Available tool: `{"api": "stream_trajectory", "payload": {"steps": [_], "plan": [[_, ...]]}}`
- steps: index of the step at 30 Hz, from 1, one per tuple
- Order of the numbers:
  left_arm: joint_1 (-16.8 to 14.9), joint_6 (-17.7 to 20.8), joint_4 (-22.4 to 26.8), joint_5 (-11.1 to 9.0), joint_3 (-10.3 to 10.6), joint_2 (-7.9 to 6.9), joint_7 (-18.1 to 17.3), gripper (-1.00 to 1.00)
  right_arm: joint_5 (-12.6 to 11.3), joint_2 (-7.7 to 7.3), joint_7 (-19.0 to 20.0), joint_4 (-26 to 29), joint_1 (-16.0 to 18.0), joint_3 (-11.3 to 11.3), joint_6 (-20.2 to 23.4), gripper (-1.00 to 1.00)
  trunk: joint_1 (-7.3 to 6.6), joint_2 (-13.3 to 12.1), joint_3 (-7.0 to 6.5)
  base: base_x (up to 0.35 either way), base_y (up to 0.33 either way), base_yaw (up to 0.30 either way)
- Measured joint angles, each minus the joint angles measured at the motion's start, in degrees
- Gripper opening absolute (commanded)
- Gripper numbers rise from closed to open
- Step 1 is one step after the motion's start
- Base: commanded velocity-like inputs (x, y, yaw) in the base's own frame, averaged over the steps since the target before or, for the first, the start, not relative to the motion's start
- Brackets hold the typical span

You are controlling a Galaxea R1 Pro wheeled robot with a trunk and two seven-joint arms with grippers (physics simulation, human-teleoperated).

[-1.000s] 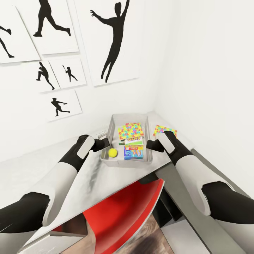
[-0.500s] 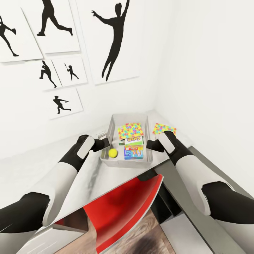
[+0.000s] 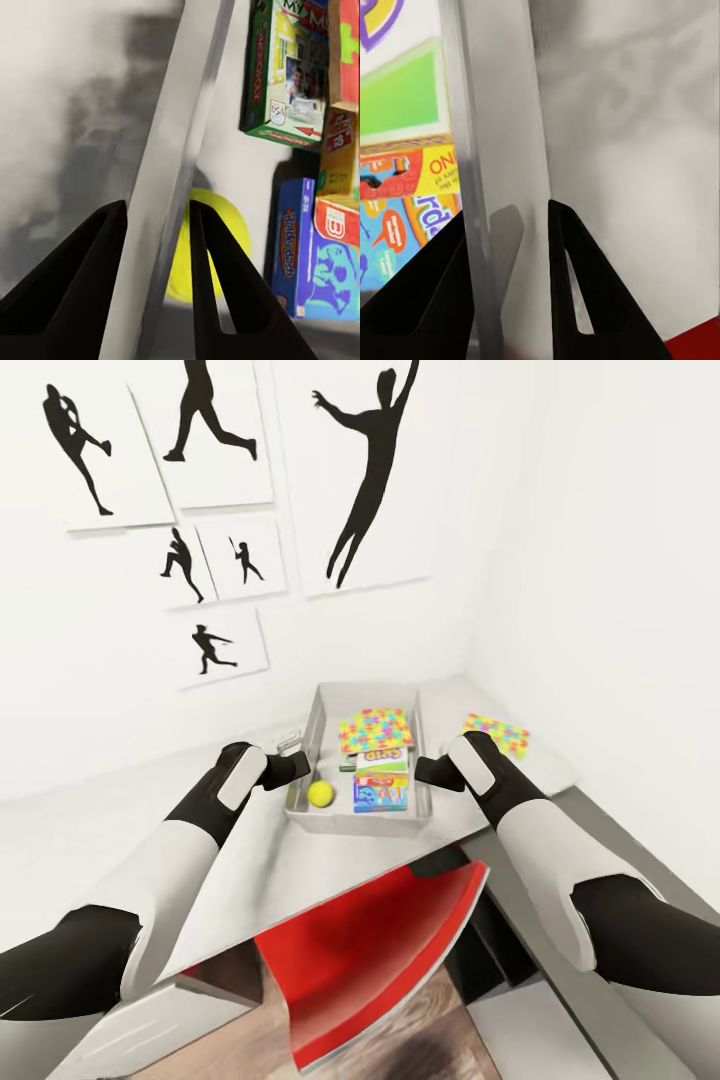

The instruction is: Put all the toys in the child's room - the three board games (two on the bed and one on the table), the two jigsaw puzzles on the table, and the tennis ball on the table - inside the toy box on the table in the child's room.

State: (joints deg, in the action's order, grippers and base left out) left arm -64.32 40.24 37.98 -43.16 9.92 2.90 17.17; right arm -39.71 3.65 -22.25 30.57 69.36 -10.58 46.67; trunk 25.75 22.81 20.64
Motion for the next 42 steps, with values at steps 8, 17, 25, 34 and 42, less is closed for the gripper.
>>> {"api": "stream_trajectory", "payload": {"steps": [8,17,25,34,42], "plan": [[-0.1,0.1,0.0,0.2,-0.1,0.05,0.0,-1.00,0.0,-0.01,0.0,0.0,0.0,0.1,0.0,-1.00,0.03,0.0,0.00,-0.197,-0.053,0.043],[-0.1,0.1,0.0,0.4,-0.1,0.13,0.0,-1.00,-0.2,-0.11,0.0,0.0,0.0,0.0,0.0,-1.00,0.03,0.0,0.00,-0.290,-0.065,0.009],[-0.1,0.1,0.0,0.4,-0.2,0.14,0.0,-1.00,-0.2,-0.11,0.0,0.0,0.0,0.0,0.0,-1.00,0.01,0.0,0.01,-0.104,-0.013,0.153],[-0.1,0.2,0.0,0.3,-0.1,0.07,0.0,-1.00,-0.1,-0.04,0.0,0.0,0.0,0.0,0.0,-1.00,0.00,0.0,0.01,-0.015,-0.002,0.270],[-0.1,0.2,0.0,0.3,-0.1,0.07,0.0,-1.00,-0.1,-0.06,0.0,0.0,0.0,0.0,0.0,-1.00,0.00,0.0,0.01,-0.002,0.000,0.290]]}}
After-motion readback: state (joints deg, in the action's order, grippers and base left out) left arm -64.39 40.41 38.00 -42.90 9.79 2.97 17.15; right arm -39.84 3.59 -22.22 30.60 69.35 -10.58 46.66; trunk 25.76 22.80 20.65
